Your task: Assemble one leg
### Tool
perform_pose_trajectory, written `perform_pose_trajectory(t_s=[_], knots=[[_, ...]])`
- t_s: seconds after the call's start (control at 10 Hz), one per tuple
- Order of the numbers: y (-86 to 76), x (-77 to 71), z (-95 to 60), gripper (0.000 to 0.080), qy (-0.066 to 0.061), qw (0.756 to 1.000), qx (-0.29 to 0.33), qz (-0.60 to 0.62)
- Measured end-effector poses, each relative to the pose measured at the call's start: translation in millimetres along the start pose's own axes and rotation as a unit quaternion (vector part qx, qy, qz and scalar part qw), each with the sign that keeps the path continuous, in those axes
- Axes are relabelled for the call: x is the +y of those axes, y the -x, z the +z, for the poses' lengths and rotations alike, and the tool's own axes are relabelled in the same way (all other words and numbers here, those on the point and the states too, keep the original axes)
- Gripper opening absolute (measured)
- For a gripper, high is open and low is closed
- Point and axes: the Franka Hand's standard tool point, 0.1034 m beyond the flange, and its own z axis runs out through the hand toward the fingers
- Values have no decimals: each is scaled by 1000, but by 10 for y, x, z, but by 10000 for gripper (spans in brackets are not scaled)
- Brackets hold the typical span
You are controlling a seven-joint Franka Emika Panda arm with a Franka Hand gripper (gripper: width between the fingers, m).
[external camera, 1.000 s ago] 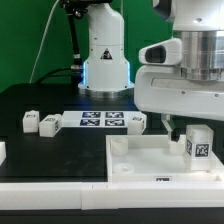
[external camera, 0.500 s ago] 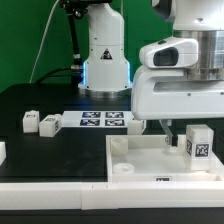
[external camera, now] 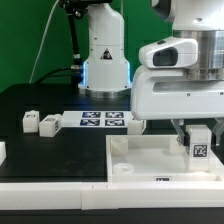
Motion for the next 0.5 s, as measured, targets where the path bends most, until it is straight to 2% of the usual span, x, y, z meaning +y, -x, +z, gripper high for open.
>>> perform_pose_trajectory(t_s=[0.2, 0.5], knots=[[-14, 14, -2, 291, -2, 987, 3, 160], [0, 11, 14, 291, -1, 940, 5, 340]])
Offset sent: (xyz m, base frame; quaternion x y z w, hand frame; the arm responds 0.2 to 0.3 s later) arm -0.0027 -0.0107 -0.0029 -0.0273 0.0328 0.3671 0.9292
